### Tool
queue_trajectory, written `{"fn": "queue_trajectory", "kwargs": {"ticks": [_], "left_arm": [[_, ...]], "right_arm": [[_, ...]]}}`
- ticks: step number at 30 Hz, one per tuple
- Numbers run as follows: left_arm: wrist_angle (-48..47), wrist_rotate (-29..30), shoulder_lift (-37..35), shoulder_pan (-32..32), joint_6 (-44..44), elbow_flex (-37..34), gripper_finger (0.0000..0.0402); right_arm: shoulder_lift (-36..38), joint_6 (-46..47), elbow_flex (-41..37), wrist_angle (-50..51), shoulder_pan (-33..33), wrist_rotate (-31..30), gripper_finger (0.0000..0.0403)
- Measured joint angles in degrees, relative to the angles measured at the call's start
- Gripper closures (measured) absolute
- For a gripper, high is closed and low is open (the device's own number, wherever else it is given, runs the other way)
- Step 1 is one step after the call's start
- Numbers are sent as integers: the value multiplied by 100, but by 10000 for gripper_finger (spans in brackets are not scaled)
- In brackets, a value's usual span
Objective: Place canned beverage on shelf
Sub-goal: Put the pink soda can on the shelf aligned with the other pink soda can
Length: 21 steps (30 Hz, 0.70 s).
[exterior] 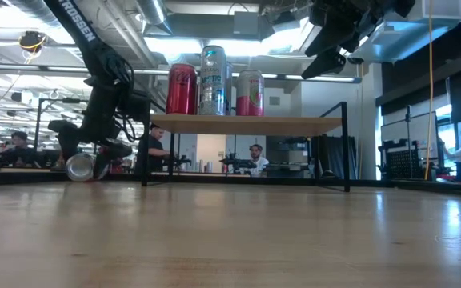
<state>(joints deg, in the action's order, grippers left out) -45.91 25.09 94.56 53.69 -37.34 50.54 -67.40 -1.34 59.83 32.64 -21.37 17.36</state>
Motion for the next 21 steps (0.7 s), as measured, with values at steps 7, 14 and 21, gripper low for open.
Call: {"fn": "queue_trajectory", "kwargs": {"ticks": [7,14,21], "left_arm": [[-57,-67,-4,-1,0,2,131],[-564,-700,-410,-74,-139,-24,131],[-1461,-1223,-841,-464,-317,-35,131]], "right_arm": [[0,2,0,0,0,-4,52],[0,2,0,2,0,-19,52],[0,2,0,3,0,-19,52]]}}
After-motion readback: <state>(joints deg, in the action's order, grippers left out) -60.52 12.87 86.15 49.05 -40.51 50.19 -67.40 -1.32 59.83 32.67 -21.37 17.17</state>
